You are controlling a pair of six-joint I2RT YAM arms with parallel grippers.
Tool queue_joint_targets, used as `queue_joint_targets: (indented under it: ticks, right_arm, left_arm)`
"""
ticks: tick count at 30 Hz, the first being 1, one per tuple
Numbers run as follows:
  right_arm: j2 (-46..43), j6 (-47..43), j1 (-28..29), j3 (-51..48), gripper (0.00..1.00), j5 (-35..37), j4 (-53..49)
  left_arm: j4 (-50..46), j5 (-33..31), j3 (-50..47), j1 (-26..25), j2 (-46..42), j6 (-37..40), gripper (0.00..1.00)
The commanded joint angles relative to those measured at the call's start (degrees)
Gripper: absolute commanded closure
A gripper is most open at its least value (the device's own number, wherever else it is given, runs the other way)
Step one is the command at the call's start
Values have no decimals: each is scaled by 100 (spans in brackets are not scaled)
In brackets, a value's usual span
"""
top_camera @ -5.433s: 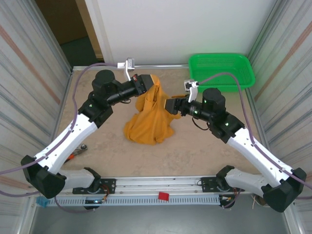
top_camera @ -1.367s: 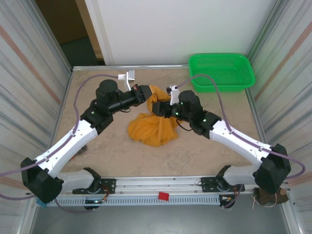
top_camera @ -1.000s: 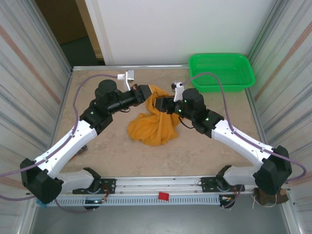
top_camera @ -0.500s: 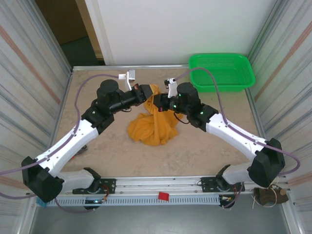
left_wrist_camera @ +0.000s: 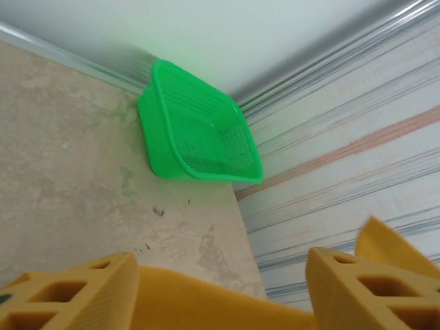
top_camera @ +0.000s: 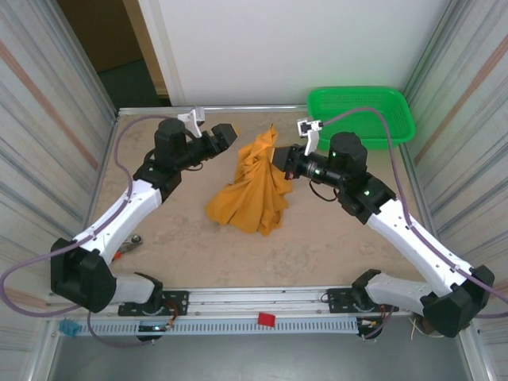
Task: Fold the inside-out t-shirt
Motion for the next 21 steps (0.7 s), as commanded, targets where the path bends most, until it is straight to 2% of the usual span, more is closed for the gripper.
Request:
queue_joint_targets:
  ticks: [1,3,5,9,21]
  right_arm:
    - [28,315,-259,-115,100,-208,86]
    - [86,386,-353,-115,100,-242,55]
    - [162,410,-393,-83,100,-270,-4]
    - [329,453,-398,-21,100,-370,-60]
    - [227,502,-354,-130,100,-374,-200]
  left_arm:
    - [187,48,-610,-51,-763,770,30]
    - [264,-211,-1172,-255,-1206,1098,28]
    - [287,-618,-1467,-694,-1484,1571,28]
    - [324,-1464,-1496,-1586,-1394,2556,27]
    - [812,-1563,-803,-1637,-297,3029,26]
